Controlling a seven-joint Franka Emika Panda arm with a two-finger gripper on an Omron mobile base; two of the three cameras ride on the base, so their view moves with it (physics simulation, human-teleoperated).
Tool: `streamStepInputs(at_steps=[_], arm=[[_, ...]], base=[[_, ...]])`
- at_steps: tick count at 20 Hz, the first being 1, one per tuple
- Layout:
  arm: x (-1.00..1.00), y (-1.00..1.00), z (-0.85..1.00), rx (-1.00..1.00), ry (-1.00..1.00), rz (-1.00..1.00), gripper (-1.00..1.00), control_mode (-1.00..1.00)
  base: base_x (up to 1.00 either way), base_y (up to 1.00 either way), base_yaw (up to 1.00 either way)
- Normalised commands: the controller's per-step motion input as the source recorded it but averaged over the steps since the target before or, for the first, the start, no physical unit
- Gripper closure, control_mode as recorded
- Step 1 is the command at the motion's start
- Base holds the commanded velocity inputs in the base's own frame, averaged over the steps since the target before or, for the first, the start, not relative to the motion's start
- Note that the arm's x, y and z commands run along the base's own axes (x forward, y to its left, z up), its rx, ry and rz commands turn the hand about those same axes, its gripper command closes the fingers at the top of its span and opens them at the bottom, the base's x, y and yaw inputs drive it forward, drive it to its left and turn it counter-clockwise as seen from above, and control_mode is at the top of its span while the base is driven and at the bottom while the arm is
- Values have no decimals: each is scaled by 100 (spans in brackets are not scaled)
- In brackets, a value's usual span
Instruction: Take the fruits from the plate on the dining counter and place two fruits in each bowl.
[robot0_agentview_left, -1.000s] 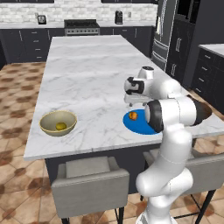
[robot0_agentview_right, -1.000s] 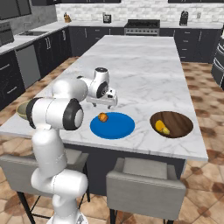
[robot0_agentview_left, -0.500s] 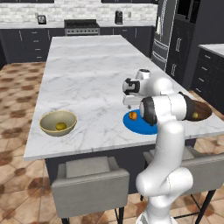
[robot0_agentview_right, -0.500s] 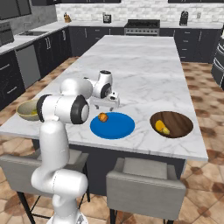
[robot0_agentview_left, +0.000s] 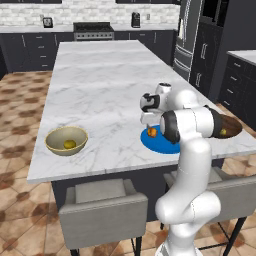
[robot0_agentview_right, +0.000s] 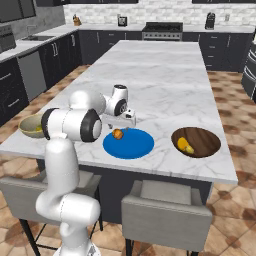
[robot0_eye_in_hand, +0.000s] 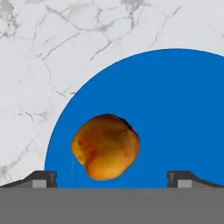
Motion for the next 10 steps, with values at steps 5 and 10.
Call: streamStepInputs(at_steps=[5,10], arm=[[4,0,-19,0,1,0,-100,-100],[8,1,-33,0,0,0,-100,-100]], base=[[0,0,0],[0,0,0]])
